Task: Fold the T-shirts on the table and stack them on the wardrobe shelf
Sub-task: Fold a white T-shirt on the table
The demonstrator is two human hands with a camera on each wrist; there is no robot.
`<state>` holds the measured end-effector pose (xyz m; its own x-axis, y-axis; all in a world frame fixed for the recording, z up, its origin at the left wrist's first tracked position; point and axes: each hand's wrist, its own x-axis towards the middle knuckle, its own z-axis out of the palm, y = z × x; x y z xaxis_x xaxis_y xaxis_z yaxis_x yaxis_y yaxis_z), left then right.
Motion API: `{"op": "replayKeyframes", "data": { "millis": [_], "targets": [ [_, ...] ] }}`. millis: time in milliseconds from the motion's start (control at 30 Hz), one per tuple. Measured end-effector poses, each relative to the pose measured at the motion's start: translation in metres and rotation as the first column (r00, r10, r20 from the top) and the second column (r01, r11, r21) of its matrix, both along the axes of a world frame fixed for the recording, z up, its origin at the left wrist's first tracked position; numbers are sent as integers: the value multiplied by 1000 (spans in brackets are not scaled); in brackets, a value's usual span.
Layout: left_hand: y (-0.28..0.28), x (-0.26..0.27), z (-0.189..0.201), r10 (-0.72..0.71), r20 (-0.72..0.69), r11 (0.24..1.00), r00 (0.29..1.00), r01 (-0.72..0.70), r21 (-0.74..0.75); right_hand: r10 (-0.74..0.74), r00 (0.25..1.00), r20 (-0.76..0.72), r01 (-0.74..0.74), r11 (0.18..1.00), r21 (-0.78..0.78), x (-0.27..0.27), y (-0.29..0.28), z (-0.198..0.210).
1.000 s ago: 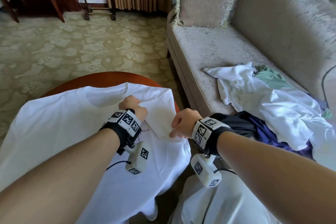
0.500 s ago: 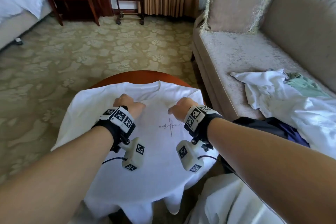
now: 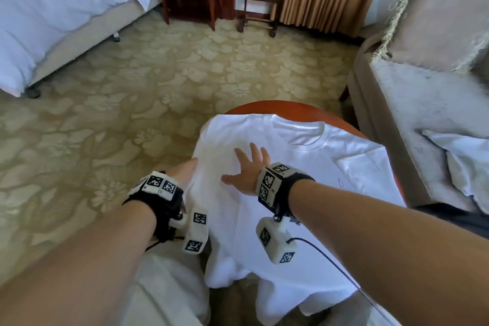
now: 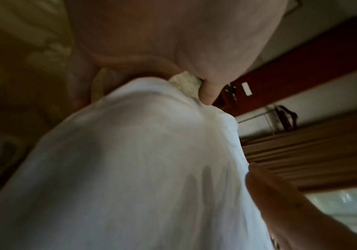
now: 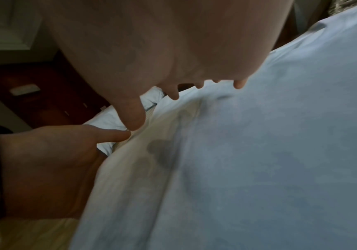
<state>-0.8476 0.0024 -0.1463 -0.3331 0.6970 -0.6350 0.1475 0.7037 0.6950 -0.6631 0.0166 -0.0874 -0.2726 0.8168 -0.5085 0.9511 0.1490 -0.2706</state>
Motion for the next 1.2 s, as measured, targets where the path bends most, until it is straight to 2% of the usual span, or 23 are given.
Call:
{"op": "replayKeyframes", "data": {
  "millis": [33, 67, 167, 300, 467, 600, 700, 800, 900, 1000, 1100, 1167, 1200],
  "targets": [
    [0, -5, -10, 49, 94, 998, 994, -53, 42, 27, 999, 18, -27, 1000, -3, -7, 0, -3],
    [-7, -1, -3, 99, 195, 992, 976, -113, 62, 52, 998, 37, -52, 999, -2, -13, 1, -6],
    [-22, 8, 8, 172, 452, 973, 875, -222, 60, 110, 988, 106, -109, 994, -14, -24, 1, -17],
    [-27, 3, 3, 182, 622, 951, 762, -297, 85, 151, 978, 147, -142, 988, -66, -25, 0, -21],
    [-23, -9, 3, 232, 646, 911, 727, -395, 117, 156, 975, 160, -145, 986, -78, -25, 0, -25],
    [-18, -17, 20, 240, 584, 887, 775, -420, 192, 166, 973, 158, -157, 985, -72, -24, -2, -26],
    [-10, -25, 28, 287, 555, 859, 781, -466, 212, 167, 973, 160, -158, 985, -71, -24, -2, -25],
    [8, -37, 21, 294, 427, 860, 855, -431, 272, 171, 972, 161, -164, 985, -58, -24, -3, -25],
    [7, -26, 38, 312, 253, 821, 916, -394, 413, 162, 974, 157, -157, 987, -45, -24, -4, -27],
    [7, -8, 48, 214, -34, 795, 976, -154, 587, 142, 981, 134, -138, 990, -41, -24, -2, -29],
    [9, 7, 50, 100, -329, 720, 939, 160, 675, 98, 992, 80, -96, 995, -33, -23, 4, -24],
    [10, 17, 53, 17, -501, 649, 865, 372, 664, 5, 1000, -1, -5, 1000, -11, -19, 11, -20],
    [10, 22, 54, -64, -586, 620, 808, 492, 611, -68, 996, -50, 68, 998, -2, -14, 15, -18]
  ]
}}
